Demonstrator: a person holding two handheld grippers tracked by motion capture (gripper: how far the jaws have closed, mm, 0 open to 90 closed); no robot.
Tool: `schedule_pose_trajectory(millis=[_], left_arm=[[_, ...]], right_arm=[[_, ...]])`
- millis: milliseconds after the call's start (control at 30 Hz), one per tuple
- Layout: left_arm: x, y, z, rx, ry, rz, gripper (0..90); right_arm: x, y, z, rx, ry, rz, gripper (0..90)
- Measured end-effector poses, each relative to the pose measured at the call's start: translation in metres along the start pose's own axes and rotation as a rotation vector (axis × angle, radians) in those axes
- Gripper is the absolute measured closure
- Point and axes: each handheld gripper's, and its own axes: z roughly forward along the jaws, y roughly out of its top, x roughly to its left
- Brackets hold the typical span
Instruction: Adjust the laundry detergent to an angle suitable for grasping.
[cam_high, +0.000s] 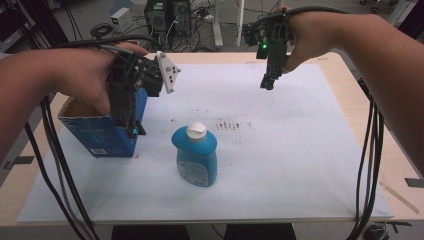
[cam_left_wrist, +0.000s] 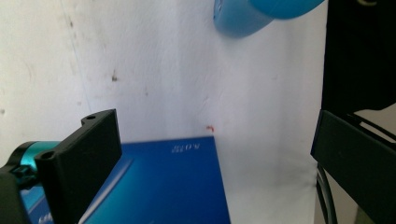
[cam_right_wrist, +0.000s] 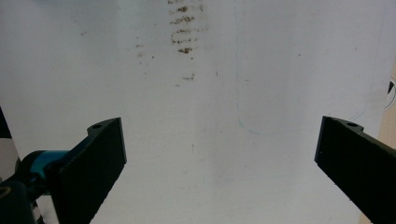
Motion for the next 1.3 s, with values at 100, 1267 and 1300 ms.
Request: schedule_pose_trajectory(millis=[100, 1267, 1300], left_arm=[[0.002, 0.001, 0.001, 0.044, -0.006, -0.016, 1.8], [0.014, -0.001, 0.004, 0.061, 0.019, -0.092, 1.8], [0.014, -0.001, 0.005, 0.061, 0.019, -0.095, 1.8]], right_arm=[[0.0, -0.001, 0.001, 0.003, 0.004, 0.002, 1.3], [0.0, -0.001, -0.003, -0.022, -0.008, -0.002, 1.3], [-0.001, -0.001, -0.003, -0.023, -0.007, -0.002, 1.3]])
